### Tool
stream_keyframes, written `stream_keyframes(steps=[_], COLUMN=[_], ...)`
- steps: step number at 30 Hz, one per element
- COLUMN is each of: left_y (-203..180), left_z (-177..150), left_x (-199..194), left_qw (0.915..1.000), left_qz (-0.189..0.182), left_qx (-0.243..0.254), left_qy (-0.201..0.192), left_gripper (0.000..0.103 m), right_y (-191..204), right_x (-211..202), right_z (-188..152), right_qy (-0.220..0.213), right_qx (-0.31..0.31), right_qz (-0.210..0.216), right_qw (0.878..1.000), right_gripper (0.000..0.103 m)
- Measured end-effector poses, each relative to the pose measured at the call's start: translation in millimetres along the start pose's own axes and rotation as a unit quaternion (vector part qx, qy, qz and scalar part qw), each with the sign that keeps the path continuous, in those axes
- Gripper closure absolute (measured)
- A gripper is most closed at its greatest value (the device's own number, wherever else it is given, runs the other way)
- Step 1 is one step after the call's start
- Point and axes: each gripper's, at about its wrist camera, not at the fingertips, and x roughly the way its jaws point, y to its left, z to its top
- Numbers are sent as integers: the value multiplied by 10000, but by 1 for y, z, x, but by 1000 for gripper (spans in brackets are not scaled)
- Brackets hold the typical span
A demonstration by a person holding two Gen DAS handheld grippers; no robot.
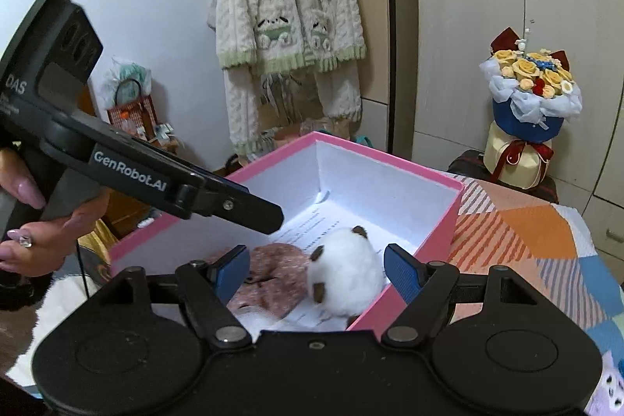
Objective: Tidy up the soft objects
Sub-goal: 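Open the left tool to release the plush toy inside the box, then move both tools back toward the orange sponge and pink pompom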
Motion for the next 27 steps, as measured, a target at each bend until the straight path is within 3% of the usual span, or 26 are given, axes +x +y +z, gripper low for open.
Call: stream_keyframes(steps=[17, 27], left_y=[-72, -129], left_z=[-36, -62], left_x=[-84, -77], left_qw=[9934, 9824], left_qz=[-227, -867], left_qx=[1079, 1649], left_qy=[-318, -104], left_gripper=[40, 38], right_y=[26, 19], right_x=[-97, -170], right_z=[-24, -90], right_qy=[-108, -149], right_qx=[36, 297], right_qz=[-54, -980], right_qw=[9999, 9946], right_gripper=[23, 23])
